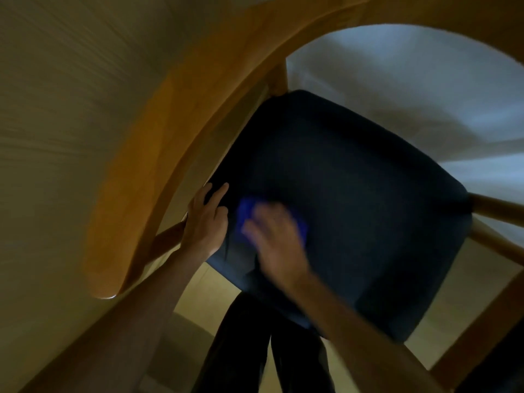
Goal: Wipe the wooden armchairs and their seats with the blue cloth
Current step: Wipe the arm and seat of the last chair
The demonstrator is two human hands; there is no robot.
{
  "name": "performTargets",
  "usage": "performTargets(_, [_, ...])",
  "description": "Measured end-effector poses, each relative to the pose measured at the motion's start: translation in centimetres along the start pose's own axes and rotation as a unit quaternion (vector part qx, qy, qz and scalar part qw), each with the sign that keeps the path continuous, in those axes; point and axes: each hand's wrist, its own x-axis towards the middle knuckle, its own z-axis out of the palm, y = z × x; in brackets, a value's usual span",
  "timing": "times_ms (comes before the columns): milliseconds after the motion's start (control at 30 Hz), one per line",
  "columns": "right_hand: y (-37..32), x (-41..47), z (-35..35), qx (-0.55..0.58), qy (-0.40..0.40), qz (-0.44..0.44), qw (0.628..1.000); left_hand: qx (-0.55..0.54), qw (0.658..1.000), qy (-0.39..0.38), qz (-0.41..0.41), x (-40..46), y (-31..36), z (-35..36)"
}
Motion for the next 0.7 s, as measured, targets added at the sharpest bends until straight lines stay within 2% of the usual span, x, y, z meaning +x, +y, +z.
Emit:
performTargets(67, [-4.0,-5.2,-0.1,0.003,-0.135,-0.171,0.976,-0.044,0.999,-0.011,-0.014,0.5,0.1,-0.6])
performTargets(100, [-3.8,-5.4,-0.5,0.008,-0.174,-0.222,0.959,-0.071,0.997,-0.018,-0.023,0.9,0.2,-0.9])
performTargets(167, [-1.3,-2.3,-1.2,0.015,-0.179,-0.257,0.95,-0.124,0.991,-0.023,-0.044,1.5,0.5,-1.3])
performTargets(233, [1.7,3.5,-1.3,0.021,-0.123,-0.195,0.973,-0.171,0.983,-0.008,-0.062,1.5,0.7,-1.5])
performTargets(300, [4.2,10.3,-1.5,-0.006,-0.054,-0.032,0.998,-0.193,0.978,0.007,-0.078,1.1,0.9,-1.4])
performTargets(367, [4.2,14.8,-1.6,-0.022,0.009,0.121,0.992,-0.206,0.972,0.03,-0.111,1.1,1.0,-1.0])
performTargets(400, [3.0,15.2,-1.1,-0.017,0.026,0.139,0.99,-0.217,0.967,0.052,-0.127,1.4,1.1,-1.0])
performTargets(433, [1.3,14.4,-0.2,-0.003,0.023,0.12,0.992,-0.235,0.958,0.071,-0.145,1.5,1.4,-1.1])
performTargets(500, [-2.9,9.1,2.2,0.043,-0.041,0.026,0.998,-0.273,0.939,0.098,-0.187,2.3,2.0,-1.1])
performTargets(533, [-5.0,5.7,2.8,0.054,-0.08,-0.023,0.995,-0.264,0.938,0.101,-0.201,2.4,2.2,-1.1])
performTargets(567, [-6.5,2.4,3.1,0.063,-0.118,-0.069,0.989,-0.218,0.951,0.099,-0.196,2.2,2.4,-1.2])
performTargets(633, [-6.4,-2.4,2.1,0.068,-0.18,-0.147,0.97,-0.088,0.986,0.096,-0.104,1.4,2.5,-1.0])
performTargets(700, [-3.6,-4.5,-0.5,0.049,-0.203,-0.19,0.959,-0.031,0.998,0.054,-0.019,1.0,2.5,-0.3])
